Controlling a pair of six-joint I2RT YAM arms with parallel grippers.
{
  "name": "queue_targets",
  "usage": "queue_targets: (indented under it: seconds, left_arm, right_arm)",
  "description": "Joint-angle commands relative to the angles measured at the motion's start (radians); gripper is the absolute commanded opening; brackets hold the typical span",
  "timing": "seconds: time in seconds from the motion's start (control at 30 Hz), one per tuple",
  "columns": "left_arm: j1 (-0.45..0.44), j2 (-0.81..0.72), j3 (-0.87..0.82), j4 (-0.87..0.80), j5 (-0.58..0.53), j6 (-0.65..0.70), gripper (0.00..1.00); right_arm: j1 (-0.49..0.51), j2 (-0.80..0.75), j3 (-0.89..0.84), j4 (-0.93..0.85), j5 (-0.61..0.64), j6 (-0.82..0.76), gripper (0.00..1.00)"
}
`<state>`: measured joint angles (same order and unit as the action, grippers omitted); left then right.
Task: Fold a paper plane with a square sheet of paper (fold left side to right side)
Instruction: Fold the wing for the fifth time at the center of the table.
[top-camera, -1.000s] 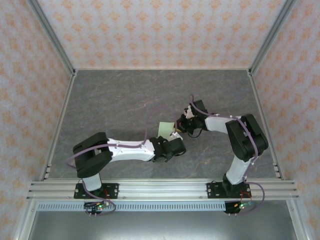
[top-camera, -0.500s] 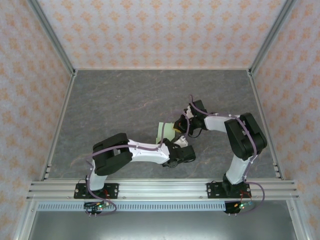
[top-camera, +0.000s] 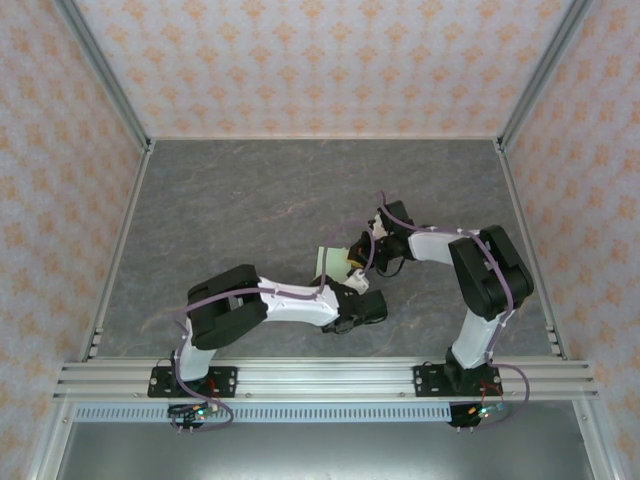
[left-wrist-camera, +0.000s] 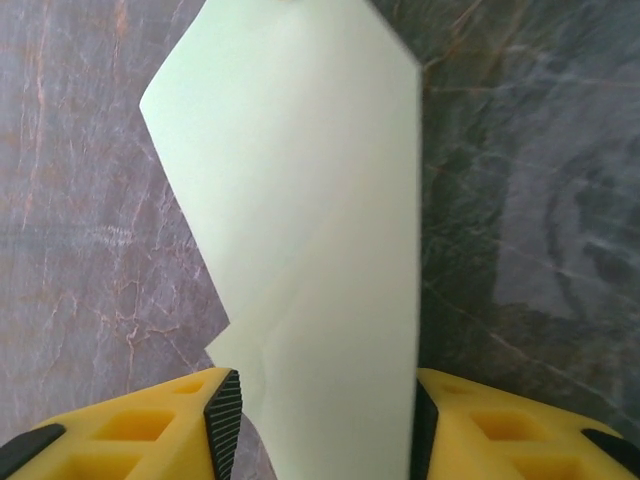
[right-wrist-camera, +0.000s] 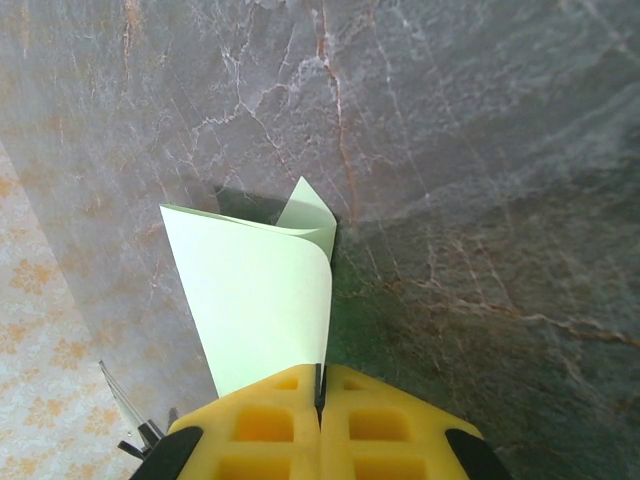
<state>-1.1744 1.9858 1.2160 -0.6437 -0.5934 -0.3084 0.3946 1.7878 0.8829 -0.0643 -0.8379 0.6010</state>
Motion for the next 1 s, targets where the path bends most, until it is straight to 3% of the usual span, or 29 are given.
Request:
queue_targets:
  seconds: [0.0,0.43,0.83,0.97]
  left_arm:
    - [0.014,-0.036,-0.028,-0.017,-0.047,-0.028,0.45]
    - [0.015,-0.031,-0.03,0.007,-0.01,-0.018,0.21]
    - [0.011,-0.048,-0.038,0.065,0.059,-0.006,0.23]
    - [0.011,-0.051,-0.037,0.071,0.073,-0.006,0.28]
  right_arm:
    - [0.006,0.007,0.028,-0.024,-0.016,-0.016,0.0]
    - [0.005,0.01,0.039,-0.032,-0.011,-0.019,0.01]
    - [0.004,0.036,0.053,-0.034,-0.003,-0.013,0.01]
    - [0.006,0.04,0.056,-0.031,-0.004,-0.009,0.01]
